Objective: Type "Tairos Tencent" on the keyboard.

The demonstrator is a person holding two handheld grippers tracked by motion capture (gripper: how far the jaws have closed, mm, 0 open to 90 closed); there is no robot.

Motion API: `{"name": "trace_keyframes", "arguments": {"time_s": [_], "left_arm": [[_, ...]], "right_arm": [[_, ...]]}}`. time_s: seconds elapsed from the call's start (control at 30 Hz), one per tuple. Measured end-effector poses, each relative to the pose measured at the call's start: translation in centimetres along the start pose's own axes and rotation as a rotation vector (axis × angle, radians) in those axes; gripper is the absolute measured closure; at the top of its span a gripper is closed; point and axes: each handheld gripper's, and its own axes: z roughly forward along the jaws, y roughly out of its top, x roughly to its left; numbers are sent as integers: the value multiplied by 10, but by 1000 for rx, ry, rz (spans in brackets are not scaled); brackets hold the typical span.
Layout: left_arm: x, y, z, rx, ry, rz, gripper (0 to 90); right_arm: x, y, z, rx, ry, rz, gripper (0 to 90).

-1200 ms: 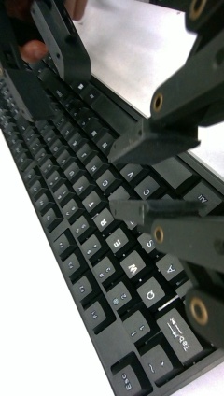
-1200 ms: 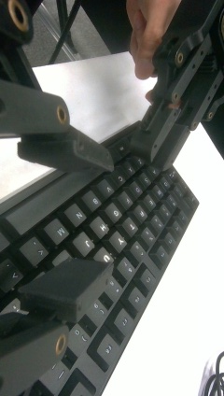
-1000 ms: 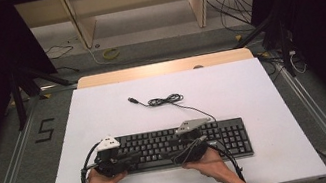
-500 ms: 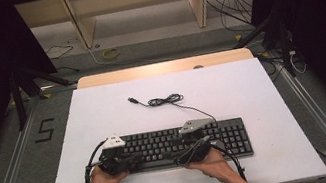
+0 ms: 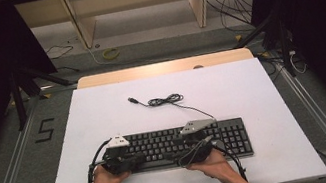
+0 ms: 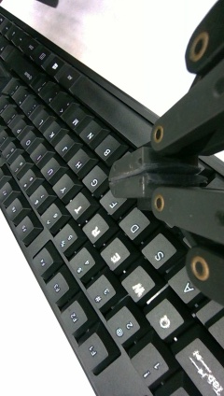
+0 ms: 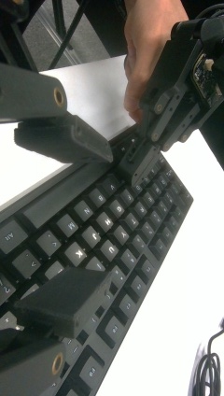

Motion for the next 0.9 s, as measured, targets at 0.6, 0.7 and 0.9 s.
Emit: {"name": "trace_keyframes", "arguments": {"time_s": [0.6, 0.7, 0.9], "left_arm": [[2, -1, 3, 19, -1, -14, 894], [2, 0, 1, 17, 5, -7, 892], [4, 2, -7, -58, -13, -36, 864]], "right_arm": [[-3, -6, -10, -17, -15, 1, 355], [-4, -6, -11, -14, -17, 5, 355], [-5, -7, -12, -21, -18, 8, 355]]}}
